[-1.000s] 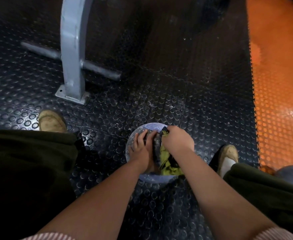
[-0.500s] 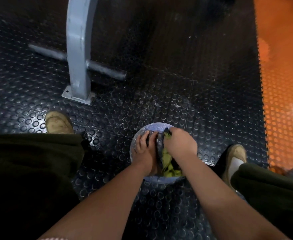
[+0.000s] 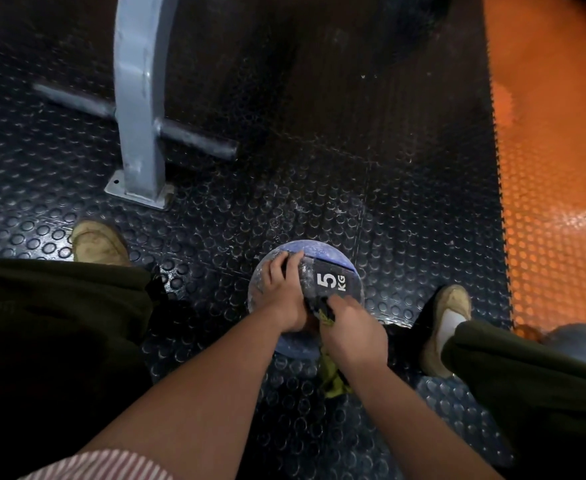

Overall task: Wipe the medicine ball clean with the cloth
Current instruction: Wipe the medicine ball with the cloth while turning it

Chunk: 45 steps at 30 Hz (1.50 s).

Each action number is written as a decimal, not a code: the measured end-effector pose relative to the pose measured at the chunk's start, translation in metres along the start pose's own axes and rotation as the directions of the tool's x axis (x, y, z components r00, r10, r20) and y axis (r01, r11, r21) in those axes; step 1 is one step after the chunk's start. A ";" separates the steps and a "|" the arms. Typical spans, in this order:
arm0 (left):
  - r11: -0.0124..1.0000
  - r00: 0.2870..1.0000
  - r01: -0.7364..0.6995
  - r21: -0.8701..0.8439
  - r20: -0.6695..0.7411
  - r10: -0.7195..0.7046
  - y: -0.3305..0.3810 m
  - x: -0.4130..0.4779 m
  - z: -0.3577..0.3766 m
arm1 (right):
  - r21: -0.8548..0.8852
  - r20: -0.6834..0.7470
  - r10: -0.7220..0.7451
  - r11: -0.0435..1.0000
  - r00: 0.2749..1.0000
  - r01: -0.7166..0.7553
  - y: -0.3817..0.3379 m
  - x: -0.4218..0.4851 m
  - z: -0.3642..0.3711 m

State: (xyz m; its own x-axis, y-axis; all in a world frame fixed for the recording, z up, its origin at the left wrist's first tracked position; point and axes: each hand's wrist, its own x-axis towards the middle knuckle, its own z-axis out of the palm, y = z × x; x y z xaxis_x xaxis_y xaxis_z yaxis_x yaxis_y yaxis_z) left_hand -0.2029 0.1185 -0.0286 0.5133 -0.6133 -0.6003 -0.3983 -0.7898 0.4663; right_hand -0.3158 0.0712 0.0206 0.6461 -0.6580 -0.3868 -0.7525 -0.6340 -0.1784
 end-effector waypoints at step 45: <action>0.995 0.996 -0.085 -0.060 -0.022 0.083 -0.019 -0.016 0.020 | 0.161 0.002 0.169 0.973 0.986 -0.168 0.013 0.049 -0.029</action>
State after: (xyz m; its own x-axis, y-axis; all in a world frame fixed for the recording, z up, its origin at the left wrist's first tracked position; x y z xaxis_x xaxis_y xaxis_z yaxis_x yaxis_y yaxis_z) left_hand -0.2188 0.1431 -0.0408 0.4948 -0.6769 -0.5449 -0.3941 -0.7337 0.5535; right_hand -0.2903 0.0192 0.0253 0.5090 -0.7550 -0.4134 -0.8607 -0.4410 -0.2543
